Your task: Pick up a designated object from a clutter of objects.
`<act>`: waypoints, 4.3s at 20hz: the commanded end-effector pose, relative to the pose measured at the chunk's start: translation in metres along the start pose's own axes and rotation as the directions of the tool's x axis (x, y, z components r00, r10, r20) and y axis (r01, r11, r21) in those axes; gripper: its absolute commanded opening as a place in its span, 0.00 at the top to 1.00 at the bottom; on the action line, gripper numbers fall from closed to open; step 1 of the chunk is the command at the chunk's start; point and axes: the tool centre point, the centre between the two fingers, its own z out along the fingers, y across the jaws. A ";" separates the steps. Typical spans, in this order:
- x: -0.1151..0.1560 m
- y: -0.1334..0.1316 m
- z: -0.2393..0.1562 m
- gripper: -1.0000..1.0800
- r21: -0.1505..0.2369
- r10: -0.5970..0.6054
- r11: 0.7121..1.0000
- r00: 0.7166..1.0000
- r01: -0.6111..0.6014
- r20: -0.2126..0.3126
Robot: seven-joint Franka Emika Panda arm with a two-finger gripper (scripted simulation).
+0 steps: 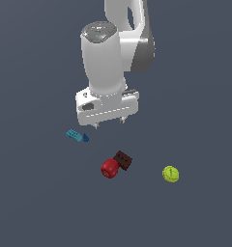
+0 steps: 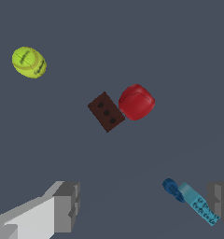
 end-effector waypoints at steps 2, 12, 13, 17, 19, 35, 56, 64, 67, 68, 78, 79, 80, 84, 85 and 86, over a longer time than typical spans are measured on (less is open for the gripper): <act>-0.009 0.017 0.018 0.04 -0.002 -0.056 0.998 0.998 0.056 0.002; -0.041 0.061 0.067 0.04 -0.007 -0.213 0.977 0.977 0.213 0.010; -0.045 0.065 0.072 0.04 -0.007 -0.228 0.974 0.973 0.229 0.011; -0.060 0.080 0.091 0.04 -0.009 -0.290 0.957 0.957 0.290 0.016; -0.069 0.088 0.100 0.04 -0.010 -0.320 0.947 0.947 0.320 0.018; -0.114 0.120 0.142 0.04 -0.010 -0.463 0.886 0.885 0.464 0.035; -0.117 0.122 0.192 0.04 -0.010 -0.469 0.883 0.882 0.470 0.036; -0.117 0.123 0.194 1.00 -0.010 -0.469 0.883 0.882 0.470 0.036; -0.117 0.123 0.194 1.00 -0.010 -0.469 0.883 0.882 0.470 0.036; -0.117 0.123 0.194 1.00 -0.010 -0.469 0.883 0.882 0.470 0.036; -0.108 0.118 0.178 1.00 -0.010 -0.469 0.883 0.882 0.470 0.036; -0.105 0.117 0.174 1.00 -0.010 -0.469 0.883 0.882 0.470 0.036; -0.102 0.116 0.170 1.00 -0.010 -0.469 0.883 0.882 0.470 0.036; -0.088 0.110 0.147 1.00 -0.011 -0.469 0.883 0.883 0.469 0.037; -0.084 0.108 0.140 1.00 -0.011 -0.469 0.883 0.883 0.469 0.037; -0.079 0.106 0.133 1.00 -0.011 -0.469 0.883 0.883 0.469 0.037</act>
